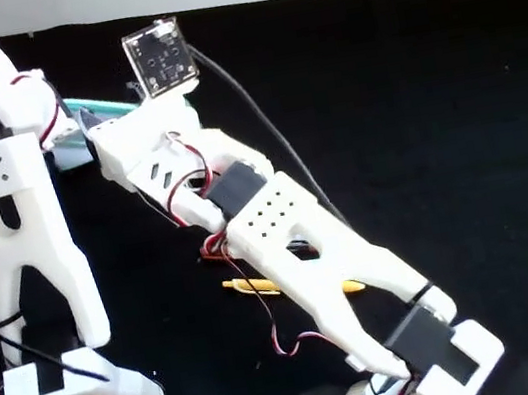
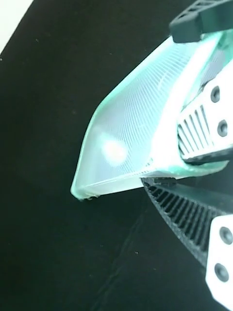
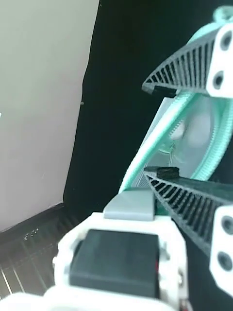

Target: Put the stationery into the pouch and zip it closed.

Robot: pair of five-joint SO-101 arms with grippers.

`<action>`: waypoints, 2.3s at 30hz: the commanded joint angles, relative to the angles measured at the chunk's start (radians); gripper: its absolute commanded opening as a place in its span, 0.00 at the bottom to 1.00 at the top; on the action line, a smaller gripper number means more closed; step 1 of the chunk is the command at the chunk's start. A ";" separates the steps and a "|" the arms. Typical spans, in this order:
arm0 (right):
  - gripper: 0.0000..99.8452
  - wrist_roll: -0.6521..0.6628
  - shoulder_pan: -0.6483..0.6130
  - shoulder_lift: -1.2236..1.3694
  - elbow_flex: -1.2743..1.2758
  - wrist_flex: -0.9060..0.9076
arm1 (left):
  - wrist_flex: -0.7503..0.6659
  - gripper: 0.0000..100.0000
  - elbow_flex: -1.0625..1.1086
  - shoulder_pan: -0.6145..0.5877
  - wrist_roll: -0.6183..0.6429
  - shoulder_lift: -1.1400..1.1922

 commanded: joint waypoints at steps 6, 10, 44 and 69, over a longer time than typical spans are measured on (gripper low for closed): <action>0.23 0.002 0.027 -0.071 -0.071 0.016 | 0.066 0.01 -0.165 0.002 0.018 -0.007; 0.23 0.000 0.157 -0.130 -0.130 0.113 | 0.094 0.01 -0.182 0.047 0.064 -0.004; 0.23 0.106 0.740 -0.443 -0.019 0.690 | 0.103 0.01 0.042 0.220 0.091 -0.031; 0.23 0.109 0.740 -0.441 0.150 0.690 | -0.166 0.13 -0.110 0.197 -0.060 0.102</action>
